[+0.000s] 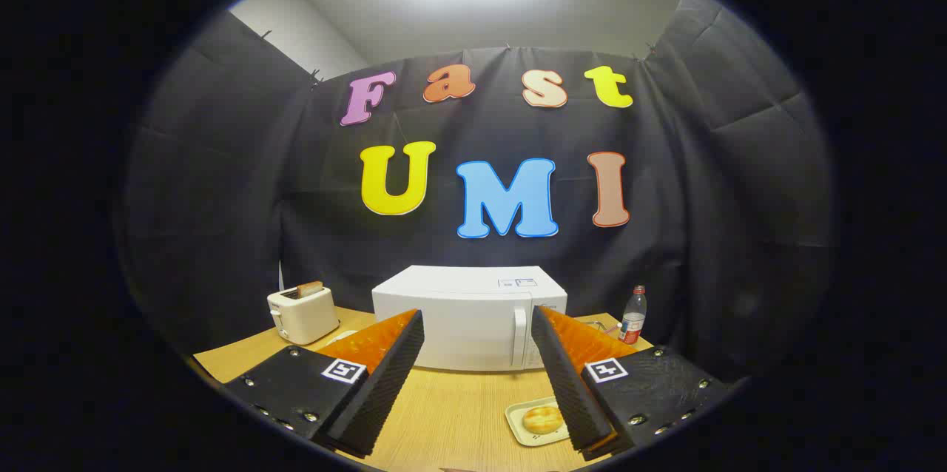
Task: Open the microwave, put the food inside, and close the microwave door.
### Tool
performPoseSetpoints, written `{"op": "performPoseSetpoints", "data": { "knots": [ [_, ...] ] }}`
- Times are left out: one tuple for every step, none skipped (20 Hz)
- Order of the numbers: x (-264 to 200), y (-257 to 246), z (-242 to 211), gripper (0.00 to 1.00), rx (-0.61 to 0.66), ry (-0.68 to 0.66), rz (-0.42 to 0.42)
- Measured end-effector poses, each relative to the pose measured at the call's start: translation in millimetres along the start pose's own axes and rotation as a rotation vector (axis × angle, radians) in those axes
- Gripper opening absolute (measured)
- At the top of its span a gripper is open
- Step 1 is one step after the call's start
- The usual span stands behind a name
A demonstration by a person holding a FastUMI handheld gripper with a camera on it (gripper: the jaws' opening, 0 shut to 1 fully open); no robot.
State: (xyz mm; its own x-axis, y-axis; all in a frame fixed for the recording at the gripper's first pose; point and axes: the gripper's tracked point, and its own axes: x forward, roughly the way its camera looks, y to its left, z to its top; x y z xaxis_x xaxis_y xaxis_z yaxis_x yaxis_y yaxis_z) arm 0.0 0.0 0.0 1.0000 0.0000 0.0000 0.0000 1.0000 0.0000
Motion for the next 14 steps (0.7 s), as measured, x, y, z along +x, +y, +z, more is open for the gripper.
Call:
{"op": "performPoseSetpoints", "data": {
  "knots": [
    [0.8, 1.6, -0.4, 0.92, -0.001, 0.003, 0.003],
    [1.2, 2.4, -0.2, 0.92, -0.003, 0.005, 0.004],
    [1.2, 3.7, -1.2, 0.92, -0.005, 0.006, 0.006],
    [1.0, 4.2, -2.2, 0.93, -0.007, 0.008, 0.006],
    [1.6, 5.4, -2.0, 0.93, -0.008, 0.008, 0.008],
    [1.5, 7.6, -1.8, 0.93, -0.011, 0.010, 0.012],
    [2.7, 8.3, -2.2, 0.93, -0.015, 0.010, 0.012],
    [1.4, 7.8, -2.9, 0.93, -0.018, 0.010, 0.010],
    [1.4, 8.0, -2.6, 0.93, -0.020, 0.010, 0.008],
    [1.3, 8.0, -3.5, 0.93, -0.021, 0.009, 0.007],
    [1.3, 8.5, -2.9, 0.93, -0.021, 0.009, 0.007],
    [1.8, 8.7, -2.0, 0.93, -0.021, 0.009, 0.004],
    [2.1, 8.4, -2.8, 0.93, -0.021, 0.009, 0.003],
    [2.0, 8.3, -3.7, 0.93, -0.022, 0.009, 0.002]
  ]
}}
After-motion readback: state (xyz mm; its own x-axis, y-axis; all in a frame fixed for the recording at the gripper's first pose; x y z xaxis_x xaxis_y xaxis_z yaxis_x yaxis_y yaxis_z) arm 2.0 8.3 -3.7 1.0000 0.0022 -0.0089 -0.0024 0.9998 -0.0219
